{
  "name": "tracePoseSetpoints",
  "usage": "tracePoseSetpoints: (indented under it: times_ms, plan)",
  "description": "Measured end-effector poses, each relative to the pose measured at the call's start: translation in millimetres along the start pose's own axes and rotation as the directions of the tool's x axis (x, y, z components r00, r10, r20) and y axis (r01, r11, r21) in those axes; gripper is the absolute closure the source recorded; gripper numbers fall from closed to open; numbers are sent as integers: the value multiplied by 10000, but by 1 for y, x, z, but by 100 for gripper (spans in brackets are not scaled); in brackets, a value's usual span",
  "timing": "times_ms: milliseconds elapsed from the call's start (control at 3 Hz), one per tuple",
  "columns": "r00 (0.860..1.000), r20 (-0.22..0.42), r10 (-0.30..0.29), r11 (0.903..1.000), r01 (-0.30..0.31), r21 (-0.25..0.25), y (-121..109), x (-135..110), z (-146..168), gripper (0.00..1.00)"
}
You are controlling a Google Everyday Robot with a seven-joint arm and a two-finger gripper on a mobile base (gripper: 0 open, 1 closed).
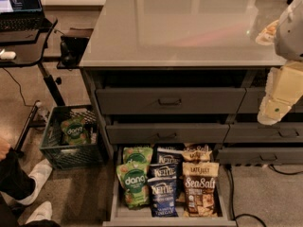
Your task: Pick green rice chip bag from bottom drawer and place on counter
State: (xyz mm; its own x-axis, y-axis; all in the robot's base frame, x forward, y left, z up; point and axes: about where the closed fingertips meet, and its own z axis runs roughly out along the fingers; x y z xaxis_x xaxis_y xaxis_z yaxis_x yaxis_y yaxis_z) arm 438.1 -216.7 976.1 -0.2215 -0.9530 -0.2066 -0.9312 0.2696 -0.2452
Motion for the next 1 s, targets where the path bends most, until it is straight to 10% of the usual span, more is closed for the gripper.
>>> tracePoseSetpoints:
  times_ms: [667,1000]
  plan:
    - [9996,47,269,9995,-269,132,-3,8,21,0]
    - [9955,344,881,9960,-875,-208,4,32,90,0]
